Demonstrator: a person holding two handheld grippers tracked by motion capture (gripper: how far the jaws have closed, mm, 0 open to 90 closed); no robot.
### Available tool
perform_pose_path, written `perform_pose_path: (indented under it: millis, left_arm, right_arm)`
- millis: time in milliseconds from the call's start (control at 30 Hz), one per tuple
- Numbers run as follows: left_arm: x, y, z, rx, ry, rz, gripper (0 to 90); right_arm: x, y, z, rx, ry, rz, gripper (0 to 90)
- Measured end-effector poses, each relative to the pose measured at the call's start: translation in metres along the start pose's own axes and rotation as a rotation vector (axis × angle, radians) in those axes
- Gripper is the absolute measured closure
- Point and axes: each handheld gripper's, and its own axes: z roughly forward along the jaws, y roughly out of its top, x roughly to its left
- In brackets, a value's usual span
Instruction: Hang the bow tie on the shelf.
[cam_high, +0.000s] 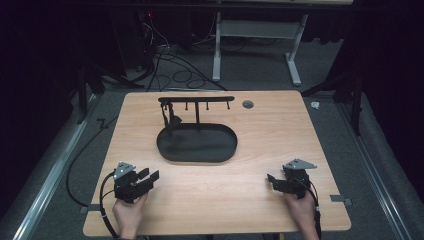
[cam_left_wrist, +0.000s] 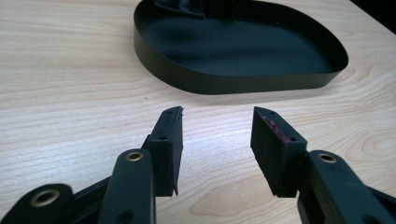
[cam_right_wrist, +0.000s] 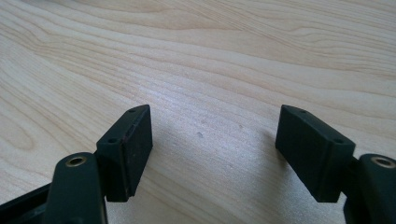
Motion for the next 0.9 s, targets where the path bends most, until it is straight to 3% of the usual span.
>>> perform_pose_path:
  millis: [567,767,900]
  left_arm:
    - [0.0,-0.008,0.015,0.029,0.033,-0.001,53.8]
    - [-0.003,-0.01,0.02,0.045,0.064,0.036,53.4]
    - [-0.002,-0.01,0.024,0.051,0.069,0.032,52.7]
  right_arm:
    - [0.0,0.0,0.0,0.0,-0.001,-0.001,28.6]
    - [0.0,0.0,0.0,0.0,-0.001,0.0,28.7]
    - [0.0,0.0,0.0,0.0,0.0,0.0,28.7]
